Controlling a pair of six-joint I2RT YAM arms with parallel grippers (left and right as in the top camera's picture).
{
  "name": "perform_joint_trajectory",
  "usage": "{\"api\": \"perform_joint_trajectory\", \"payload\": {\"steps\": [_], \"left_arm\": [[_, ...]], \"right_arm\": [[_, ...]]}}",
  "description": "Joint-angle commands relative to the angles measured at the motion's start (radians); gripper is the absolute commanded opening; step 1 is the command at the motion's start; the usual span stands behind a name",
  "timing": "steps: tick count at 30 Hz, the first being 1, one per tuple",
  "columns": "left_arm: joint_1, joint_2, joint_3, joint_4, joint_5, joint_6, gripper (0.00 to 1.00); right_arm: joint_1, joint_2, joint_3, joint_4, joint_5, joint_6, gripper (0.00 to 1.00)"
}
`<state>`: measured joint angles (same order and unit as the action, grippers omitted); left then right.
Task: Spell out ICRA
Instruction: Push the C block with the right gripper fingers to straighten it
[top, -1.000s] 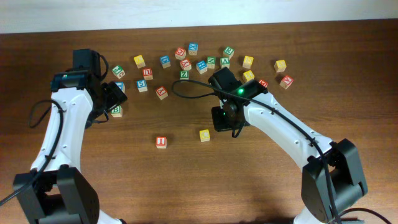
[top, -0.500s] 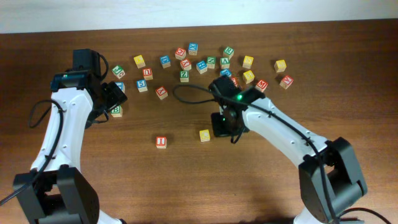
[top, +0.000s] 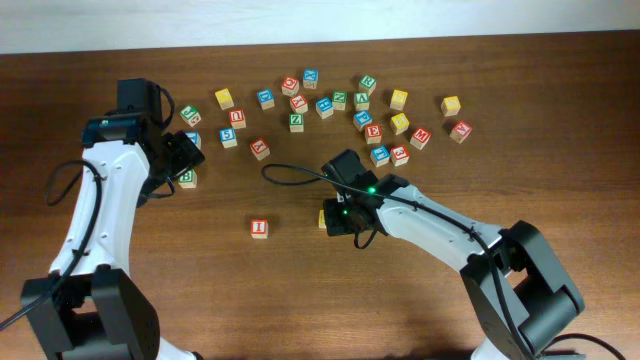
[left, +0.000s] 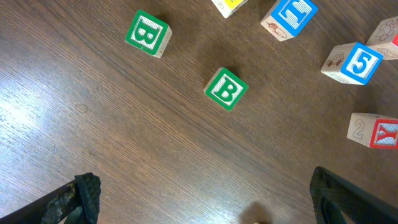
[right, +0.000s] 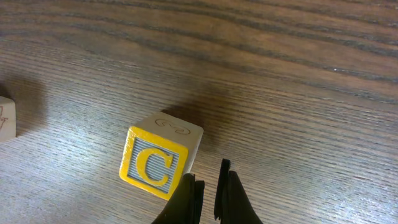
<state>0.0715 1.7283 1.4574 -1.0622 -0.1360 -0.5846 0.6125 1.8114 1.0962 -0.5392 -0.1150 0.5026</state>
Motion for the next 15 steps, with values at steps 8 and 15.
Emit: {"api": "perform_joint_trajectory", "payload": {"steps": [8,15], "left_arm": [[0.002,0.007,-0.003,-0.001,-0.011,-0.006,0.99],[0.002,0.007,-0.003,-0.001,-0.011,-0.006,0.99]], "right_arm": [[0.006,-0.002,-0.009,0.005,-0.006,0.011,0.04],[0.024,-0.002,-0.009,0.008,-0.010,0.012,0.04]]}}
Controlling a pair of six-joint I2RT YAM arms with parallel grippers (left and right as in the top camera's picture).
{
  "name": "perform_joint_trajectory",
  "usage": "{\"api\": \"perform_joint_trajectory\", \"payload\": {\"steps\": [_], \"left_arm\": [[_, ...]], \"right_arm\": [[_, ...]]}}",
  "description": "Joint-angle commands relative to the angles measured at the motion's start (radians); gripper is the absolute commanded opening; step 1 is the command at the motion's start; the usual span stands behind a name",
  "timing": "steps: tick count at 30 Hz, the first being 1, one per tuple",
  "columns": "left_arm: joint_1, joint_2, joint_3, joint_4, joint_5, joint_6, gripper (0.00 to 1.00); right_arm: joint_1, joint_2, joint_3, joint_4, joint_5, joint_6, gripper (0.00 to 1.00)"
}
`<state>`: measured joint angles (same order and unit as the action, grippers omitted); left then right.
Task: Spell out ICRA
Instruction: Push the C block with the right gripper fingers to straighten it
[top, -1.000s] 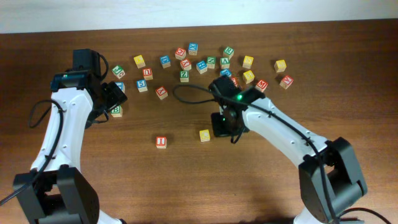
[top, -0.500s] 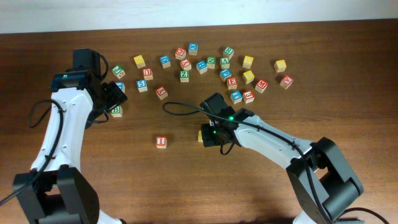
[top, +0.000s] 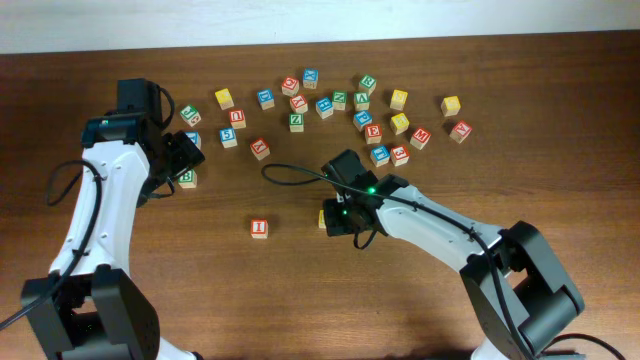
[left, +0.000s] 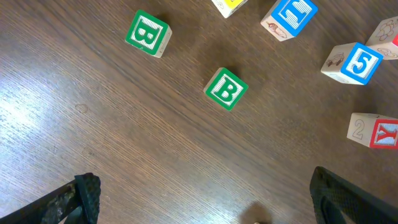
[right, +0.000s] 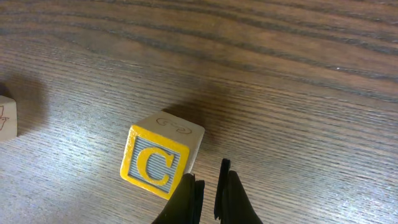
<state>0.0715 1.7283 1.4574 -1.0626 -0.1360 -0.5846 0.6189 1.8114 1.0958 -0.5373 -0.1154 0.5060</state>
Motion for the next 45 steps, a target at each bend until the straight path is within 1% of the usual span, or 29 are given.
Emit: {"api": "perform_joint_trajectory", "payload": {"steps": [1,12,18,28,32,37,45], "left_arm": [[0.002,0.007,-0.003,-0.001,-0.011,-0.006,0.99],[0.002,0.007,-0.003,-0.001,-0.011,-0.006,0.99],[0.002,0.007,-0.003,-0.001,-0.011,-0.006,0.99],[0.002,0.007,-0.003,-0.001,-0.011,-0.006,0.99],[0.002,0.007,-0.003,-0.001,-0.011,-0.006,0.99],[0.002,0.007,-0.003,-0.001,-0.011,-0.006,0.99],[0.002,0.007,-0.003,-0.001,-0.011,-0.006,0.99]], "right_arm": [[0.018,-0.002,-0.009,0.008,-0.009,0.009,0.04],[0.031,-0.002,-0.009,0.026,-0.004,0.008,0.05],[0.031,-0.002,-0.009,0.019,0.122,0.008,0.05],[0.029,-0.002,-0.009,0.050,0.138,0.008,0.05],[0.029,0.002,-0.009,0.053,0.129,0.009,0.05],[0.029,0.043,-0.010,0.063,0.081,0.101,0.05],[0.031,0.064,-0.010,0.106,-0.023,0.102,0.05]]}}
